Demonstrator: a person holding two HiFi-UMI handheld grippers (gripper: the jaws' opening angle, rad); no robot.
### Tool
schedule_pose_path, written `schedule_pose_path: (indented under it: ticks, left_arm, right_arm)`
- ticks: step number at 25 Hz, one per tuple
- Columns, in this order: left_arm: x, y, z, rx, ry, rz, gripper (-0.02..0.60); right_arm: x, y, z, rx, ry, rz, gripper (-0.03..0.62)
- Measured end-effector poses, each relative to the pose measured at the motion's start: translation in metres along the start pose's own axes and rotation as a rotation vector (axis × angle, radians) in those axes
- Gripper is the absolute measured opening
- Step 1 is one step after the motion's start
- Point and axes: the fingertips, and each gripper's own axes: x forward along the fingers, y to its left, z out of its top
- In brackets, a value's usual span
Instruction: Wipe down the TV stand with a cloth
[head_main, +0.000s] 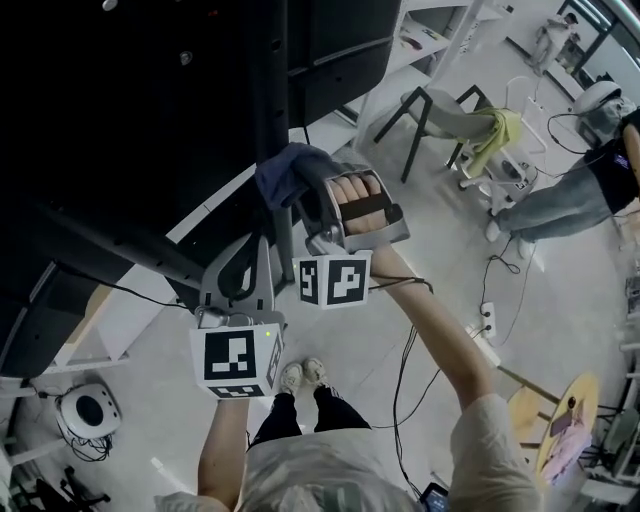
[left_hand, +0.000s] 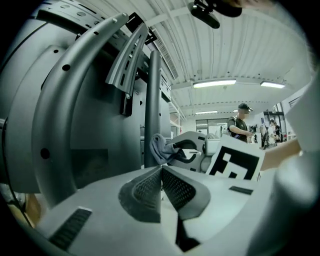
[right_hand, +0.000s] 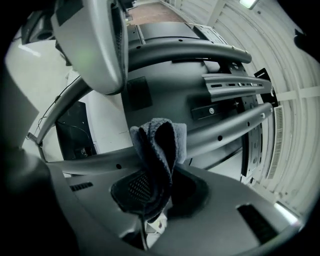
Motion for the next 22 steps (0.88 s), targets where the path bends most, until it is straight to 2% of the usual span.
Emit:
schedule_pose_path:
  ticks: [5, 12, 22]
  left_arm:
    - [0.01, 0.004, -0.027, 0.009, 0.026, -0.005, 0.015]
    - [0.018, 0.004, -0.066, -0.028, 0.065, 0.011, 0.015]
    - [0.02, 0.016, -0.118, -0.033, 0.087, 0.066, 0.015]
  right_arm:
    - [0.003, 0.036, -0.015, 0.026, 0.03, -0.011, 0.057]
    - [0.003, 0.116, -0.032, 0.046, 0.073, 0.096, 0.057]
    - [0.006, 0.207, -0.054, 0.038, 0.103, 0.166, 0.057]
